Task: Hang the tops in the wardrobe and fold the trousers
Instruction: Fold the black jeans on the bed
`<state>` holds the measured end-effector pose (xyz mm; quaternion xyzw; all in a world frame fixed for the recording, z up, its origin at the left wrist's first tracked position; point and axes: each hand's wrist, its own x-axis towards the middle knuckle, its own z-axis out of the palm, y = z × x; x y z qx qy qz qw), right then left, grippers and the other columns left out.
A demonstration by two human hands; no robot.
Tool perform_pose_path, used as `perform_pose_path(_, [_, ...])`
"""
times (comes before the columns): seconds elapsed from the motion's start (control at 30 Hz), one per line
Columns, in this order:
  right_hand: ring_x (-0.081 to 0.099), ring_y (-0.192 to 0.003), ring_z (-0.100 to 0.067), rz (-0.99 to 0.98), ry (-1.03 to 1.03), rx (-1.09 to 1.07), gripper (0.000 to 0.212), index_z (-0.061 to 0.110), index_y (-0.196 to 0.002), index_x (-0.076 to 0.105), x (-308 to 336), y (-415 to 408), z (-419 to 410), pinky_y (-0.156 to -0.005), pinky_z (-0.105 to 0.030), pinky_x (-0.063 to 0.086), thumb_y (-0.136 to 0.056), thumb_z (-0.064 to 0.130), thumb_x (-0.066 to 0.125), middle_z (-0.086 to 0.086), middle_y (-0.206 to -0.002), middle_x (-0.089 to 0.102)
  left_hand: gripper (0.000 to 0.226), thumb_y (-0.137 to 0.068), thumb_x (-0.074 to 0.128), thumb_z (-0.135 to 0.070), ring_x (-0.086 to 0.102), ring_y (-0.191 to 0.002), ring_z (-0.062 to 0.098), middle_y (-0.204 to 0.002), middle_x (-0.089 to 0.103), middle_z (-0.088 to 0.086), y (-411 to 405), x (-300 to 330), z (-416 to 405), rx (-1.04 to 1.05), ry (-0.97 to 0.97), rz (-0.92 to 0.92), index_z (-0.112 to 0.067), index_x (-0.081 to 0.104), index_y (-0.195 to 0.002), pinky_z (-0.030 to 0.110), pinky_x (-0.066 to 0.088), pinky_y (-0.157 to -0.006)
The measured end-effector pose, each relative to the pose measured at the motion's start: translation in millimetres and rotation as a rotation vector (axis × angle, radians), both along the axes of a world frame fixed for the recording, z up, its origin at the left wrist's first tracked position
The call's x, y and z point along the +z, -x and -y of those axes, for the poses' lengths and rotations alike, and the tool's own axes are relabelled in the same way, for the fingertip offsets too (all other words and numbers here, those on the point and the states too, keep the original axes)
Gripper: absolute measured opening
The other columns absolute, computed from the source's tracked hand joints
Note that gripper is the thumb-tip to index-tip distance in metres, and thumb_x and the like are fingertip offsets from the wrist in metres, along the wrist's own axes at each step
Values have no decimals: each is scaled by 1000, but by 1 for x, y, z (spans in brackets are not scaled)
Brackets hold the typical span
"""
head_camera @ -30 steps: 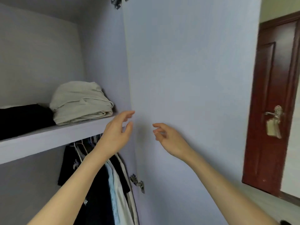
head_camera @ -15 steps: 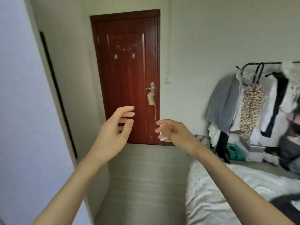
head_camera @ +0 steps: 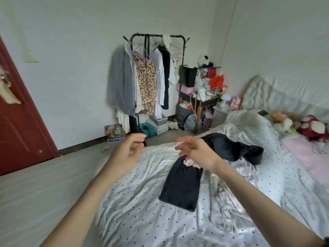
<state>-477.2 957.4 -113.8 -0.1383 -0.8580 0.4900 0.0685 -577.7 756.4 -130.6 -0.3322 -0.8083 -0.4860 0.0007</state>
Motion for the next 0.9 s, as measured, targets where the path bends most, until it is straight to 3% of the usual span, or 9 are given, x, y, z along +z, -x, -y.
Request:
perform_pose_path(0.1, [63, -94, -21, 52, -8, -120, 27, 15, -123, 55, -26, 19, -52, -77, -31, 51, -97, 16, 48, -7, -109, 65, 26, -98, 45, -13, 51, -109, 5, -119, 56, -10, 43, -42, -62, -135, 76, 82, -24, 53, -119, 0, 36, -74])
perform_pose_path(0.2, [63, -99, -23, 101, -12, -262, 27, 17, -122, 56, -57, 53, -100, -82, -37, 51, -97, 17, 48, -9, -109, 67, 25, -98, 44, -13, 50, -106, 7, -116, 55, -11, 93, -83, -122, -240, 167, 163, -23, 54, -118, 0, 36, -73])
perform_pose_path(0.33, [60, -106, -22, 210, -21, -396, 26, 16, -120, 59, -107, 101, -151, -92, -35, 49, -95, 18, 50, -7, -112, 66, 27, -98, 41, -14, 50, -105, 7, -116, 55, -10, 147, -140, -182, -327, 270, 270, -23, 55, -119, 5, 35, -76])
perform_pose_path(0.43, [59, -108, -21, 326, -34, -462, 29, 19, -123, 58, -147, 128, -189, -85, -27, 46, -95, 19, 49, -6, -114, 65, 28, -98, 41, -13, 49, -107, 5, -119, 56, -8, 179, -187, -220, -371, 339, 315, -18, 55, -122, 0, 33, -77])
perform_pose_path(0.53, [58, -110, -22, 427, -82, -544, 34, 19, -130, 52, -184, 144, -230, -81, -26, 44, -96, 19, 46, -6, -119, 63, 31, -97, 41, -10, 52, -116, 12, -128, 56, 1, 198, -236, -260, -411, 416, 340, -15, 54, -125, 9, 33, -89])
perform_pose_path(0.67, [40, -128, -25, 545, -338, -619, 48, 16, -141, 38, -228, 155, -280, -102, -38, 38, -95, 22, 49, -7, -139, 45, 38, -98, 41, -15, 42, -129, 13, -140, 45, -2, 205, -293, -309, -504, 537, 334, -17, 45, -136, 19, 30, -102])
perform_pose_path(0.8, [28, -135, -26, 724, -573, -624, 66, 16, -147, 22, -269, 164, -319, -106, -43, 32, -93, 37, 53, -6, -146, 31, 45, -99, 42, -18, 23, -141, 16, -152, 29, 5, 205, -348, -348, -612, 657, 305, -15, 35, -143, 26, 19, -113])
perform_pose_path(0.9, [27, -136, -24, 802, -685, -597, 74, 15, -147, 18, -301, 167, -334, -106, -42, 30, -90, 44, 56, -5, -147, 30, 52, -100, 38, -23, 7, -146, 24, -158, 10, 8, 204, -382, -361, -704, 878, 244, -18, 21, -149, 34, 13, -117])
